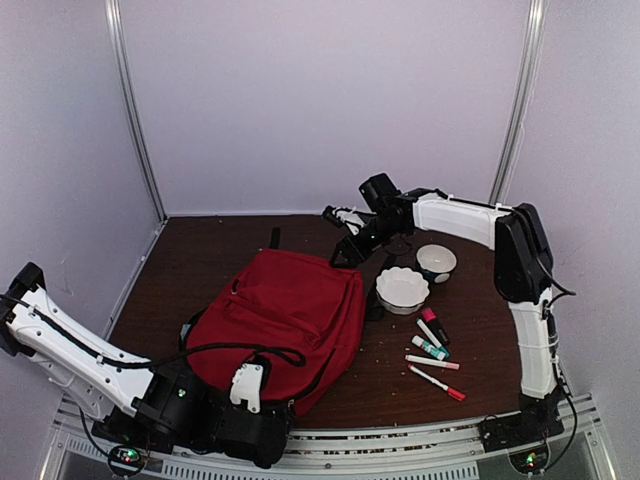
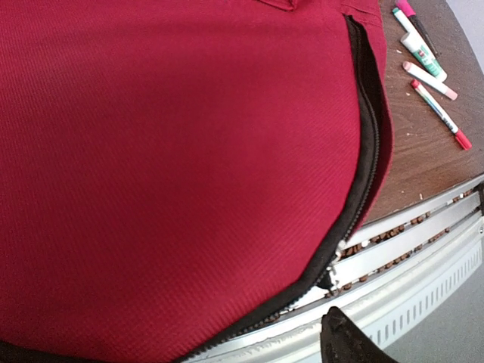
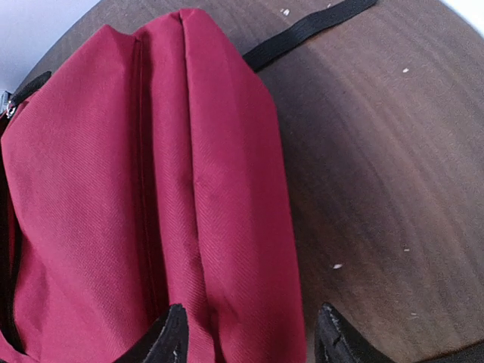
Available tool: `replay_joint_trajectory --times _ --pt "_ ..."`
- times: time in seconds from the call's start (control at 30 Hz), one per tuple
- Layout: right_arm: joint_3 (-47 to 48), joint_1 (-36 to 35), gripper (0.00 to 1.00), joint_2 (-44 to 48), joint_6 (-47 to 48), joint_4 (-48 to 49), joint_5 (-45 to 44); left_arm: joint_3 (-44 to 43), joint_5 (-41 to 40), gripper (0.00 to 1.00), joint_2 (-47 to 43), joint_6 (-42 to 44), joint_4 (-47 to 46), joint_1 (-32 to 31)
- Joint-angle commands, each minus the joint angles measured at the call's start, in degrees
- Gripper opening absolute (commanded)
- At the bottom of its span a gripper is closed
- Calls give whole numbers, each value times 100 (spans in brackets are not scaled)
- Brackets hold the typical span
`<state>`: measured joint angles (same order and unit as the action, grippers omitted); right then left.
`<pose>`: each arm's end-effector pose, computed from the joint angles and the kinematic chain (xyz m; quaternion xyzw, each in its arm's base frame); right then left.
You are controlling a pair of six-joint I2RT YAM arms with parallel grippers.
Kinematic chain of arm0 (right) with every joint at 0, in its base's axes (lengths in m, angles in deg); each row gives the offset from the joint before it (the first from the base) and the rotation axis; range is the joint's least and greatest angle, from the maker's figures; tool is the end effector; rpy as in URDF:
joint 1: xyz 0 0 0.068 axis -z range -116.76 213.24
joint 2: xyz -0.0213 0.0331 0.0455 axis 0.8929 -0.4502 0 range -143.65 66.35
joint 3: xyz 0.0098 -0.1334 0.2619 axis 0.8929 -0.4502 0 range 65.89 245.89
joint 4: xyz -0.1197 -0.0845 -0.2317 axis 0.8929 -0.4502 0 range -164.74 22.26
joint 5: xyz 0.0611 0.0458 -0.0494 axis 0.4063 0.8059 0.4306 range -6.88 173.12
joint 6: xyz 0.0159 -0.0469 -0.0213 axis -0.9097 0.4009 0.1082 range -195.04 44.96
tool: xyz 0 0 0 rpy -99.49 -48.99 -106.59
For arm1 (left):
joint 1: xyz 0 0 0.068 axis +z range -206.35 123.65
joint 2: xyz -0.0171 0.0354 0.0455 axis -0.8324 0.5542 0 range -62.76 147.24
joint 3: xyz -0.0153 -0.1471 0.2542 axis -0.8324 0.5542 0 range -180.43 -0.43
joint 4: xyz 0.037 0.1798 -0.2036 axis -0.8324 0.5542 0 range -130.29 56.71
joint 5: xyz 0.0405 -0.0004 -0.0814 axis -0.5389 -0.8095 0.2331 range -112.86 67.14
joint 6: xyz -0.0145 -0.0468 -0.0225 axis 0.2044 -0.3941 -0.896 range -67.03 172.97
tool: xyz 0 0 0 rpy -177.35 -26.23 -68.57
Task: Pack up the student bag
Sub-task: Adjust the student bag at the center of the board.
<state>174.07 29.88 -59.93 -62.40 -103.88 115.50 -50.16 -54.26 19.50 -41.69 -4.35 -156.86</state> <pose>0.4190 0.2987 0.2362 -0.4360 0.8078 0.3141 0.2424 -0.0311 -0.2688 0.2113 -0.0021 0.9471 -0.2133 0.2398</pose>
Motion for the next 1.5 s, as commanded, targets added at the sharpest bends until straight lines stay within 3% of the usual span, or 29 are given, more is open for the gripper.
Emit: replay_joint_trajectory --times 0.0,0.1,0.13,0.27,0.3,0.43,0.53,0.77,0.93,1.2,1.47 --pt "343 -65 57 -321 -301 -436 776 189 -188 65 -111 -346 -155 -18" --pt "584 -65 55 -539 -428 -522 946 222 -190 65 -107 -374 -176 -19" --pt "711 -65 50 -644 -485 -587 946 239 -218 65 -109 -382 -177 -19" --pt "986 50 4 -983 -1083 -387 1083 315 -474 67 -204 -415 -110 -21" --pt "953 129 0 -1001 -1369 -116 1209 356 -572 69 -255 -444 -49 -6" --pt "412 528 0 -868 -2577 1115 1565 595 -1021 73 -614 -531 349 142" --pt "-160 736 0 -512 -2907 1701 1573 793 -1362 73 -952 -248 522 370" --pt "-1511 869 0 296 -3571 2768 1691 1235 -1623 73 -1668 1185 54 1370" --pt "-1929 879 1 655 -3860 3125 1771 1488 -1643 74 -2029 2209 -473 2041" --pt "-2226 1205 0 784 -4564 3861 1526 1707 -1313 74 -2322 4029 -1555 3212" --pt "-2473 1210 4 980 -4353 3884 1693 1521 -319 74 -2063 5665 -2641 4475"
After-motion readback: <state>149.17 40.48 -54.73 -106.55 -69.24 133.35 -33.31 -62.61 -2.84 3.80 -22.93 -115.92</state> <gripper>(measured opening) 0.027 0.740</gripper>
